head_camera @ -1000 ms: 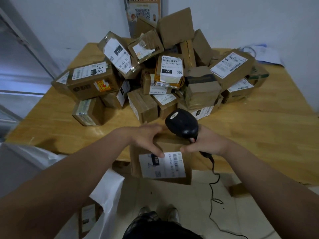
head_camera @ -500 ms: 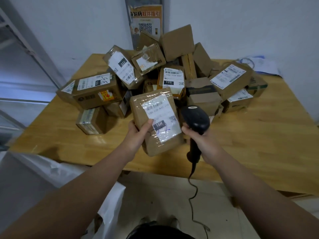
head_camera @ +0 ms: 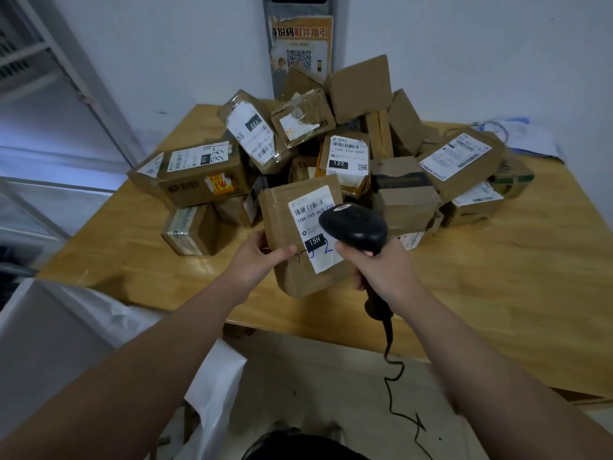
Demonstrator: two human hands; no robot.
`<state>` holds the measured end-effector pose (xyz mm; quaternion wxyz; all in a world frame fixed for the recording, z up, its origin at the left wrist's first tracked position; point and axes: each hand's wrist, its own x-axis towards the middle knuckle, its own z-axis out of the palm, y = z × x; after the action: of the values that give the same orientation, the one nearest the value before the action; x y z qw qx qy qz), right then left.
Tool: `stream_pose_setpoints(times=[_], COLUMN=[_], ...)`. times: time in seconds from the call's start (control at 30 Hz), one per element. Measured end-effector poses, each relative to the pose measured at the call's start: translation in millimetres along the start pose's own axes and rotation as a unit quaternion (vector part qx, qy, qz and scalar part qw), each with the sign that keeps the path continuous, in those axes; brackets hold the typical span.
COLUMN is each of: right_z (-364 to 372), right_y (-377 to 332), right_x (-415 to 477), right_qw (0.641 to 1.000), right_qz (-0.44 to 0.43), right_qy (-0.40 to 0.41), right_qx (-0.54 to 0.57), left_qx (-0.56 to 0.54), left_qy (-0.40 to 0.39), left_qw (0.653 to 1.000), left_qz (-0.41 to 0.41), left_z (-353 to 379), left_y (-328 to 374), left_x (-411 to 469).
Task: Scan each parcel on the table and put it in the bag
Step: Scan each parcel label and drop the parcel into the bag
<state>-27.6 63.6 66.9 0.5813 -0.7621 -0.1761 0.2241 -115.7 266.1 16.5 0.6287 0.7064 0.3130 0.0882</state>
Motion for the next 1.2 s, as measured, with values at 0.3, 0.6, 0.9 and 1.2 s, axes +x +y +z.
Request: stream_pose_setpoints(times=[0.3,0.6,0.9,1.2], right_z=[11,13,5,1], right_y=[-1,0,-4,-2], right_x=[-9,-12,-14,-17], right_qw=[0.999,0.996,0.996,0.994], right_qz=[0.036,0.059,0.055,0.063], right_qy=[0.012,0.015,0.021,0.021], right_qx=[-0.013,-0.069,-0.070,-0.081], left_qx=[-0.012,-0.012,-0.017,-0.009], left_qy=[0.031,0.039,0.048,0.043], left_qw=[0.998,0.997,0.997,0.997], left_qz=[-0.044,-0.059,-0.063,-0.062], left_z=[-1,5,11,12], left_y=[-13,-11,-9,-11], left_x=[4,1,1,2])
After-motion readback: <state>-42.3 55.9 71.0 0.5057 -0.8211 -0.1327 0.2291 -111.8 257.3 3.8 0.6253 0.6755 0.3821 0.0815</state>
